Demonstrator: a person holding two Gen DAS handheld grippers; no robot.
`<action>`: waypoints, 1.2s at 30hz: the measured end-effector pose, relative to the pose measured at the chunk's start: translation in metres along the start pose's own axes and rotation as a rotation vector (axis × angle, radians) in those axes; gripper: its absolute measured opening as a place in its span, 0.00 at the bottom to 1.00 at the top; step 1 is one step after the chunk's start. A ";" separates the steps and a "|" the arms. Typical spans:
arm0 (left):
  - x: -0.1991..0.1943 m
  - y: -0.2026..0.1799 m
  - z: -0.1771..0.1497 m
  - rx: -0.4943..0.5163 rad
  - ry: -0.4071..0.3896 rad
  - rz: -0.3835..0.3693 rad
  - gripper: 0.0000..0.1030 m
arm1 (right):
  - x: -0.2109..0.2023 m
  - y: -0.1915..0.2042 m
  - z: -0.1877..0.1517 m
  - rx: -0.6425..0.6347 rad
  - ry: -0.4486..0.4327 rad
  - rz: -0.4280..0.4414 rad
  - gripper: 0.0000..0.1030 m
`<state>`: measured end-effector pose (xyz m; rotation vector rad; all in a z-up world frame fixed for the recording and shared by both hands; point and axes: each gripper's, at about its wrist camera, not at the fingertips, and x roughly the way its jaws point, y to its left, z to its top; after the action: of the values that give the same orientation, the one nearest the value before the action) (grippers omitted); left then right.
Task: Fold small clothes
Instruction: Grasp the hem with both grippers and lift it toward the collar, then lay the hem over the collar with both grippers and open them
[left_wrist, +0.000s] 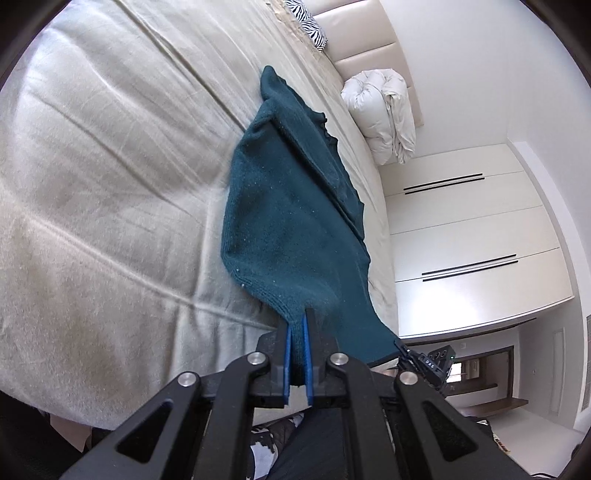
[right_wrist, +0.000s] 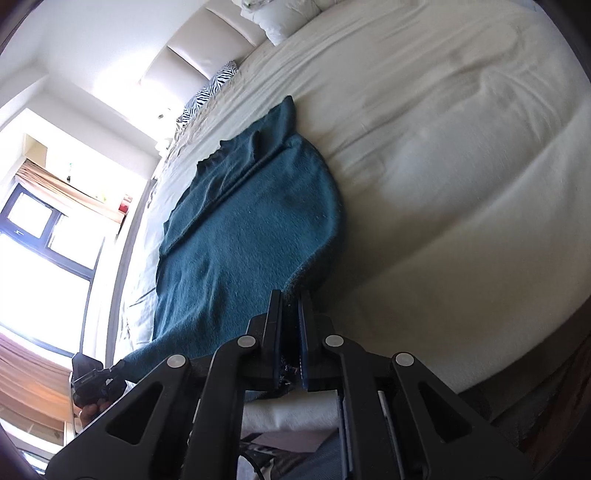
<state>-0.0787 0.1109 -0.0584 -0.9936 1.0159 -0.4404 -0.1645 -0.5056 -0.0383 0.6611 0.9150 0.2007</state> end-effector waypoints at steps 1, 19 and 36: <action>0.000 -0.001 0.001 0.003 0.000 0.000 0.05 | 0.000 0.002 0.001 -0.001 -0.003 0.000 0.06; -0.006 -0.010 0.009 0.026 -0.027 -0.036 0.05 | -0.013 0.013 0.020 0.046 -0.084 0.067 0.06; 0.002 -0.027 0.076 -0.025 -0.102 -0.112 0.05 | 0.029 0.048 0.090 0.026 -0.114 0.094 0.06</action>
<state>-0.0091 0.1320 -0.0237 -1.0881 0.8790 -0.4653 -0.0709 -0.4952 0.0102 0.7329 0.7788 0.2327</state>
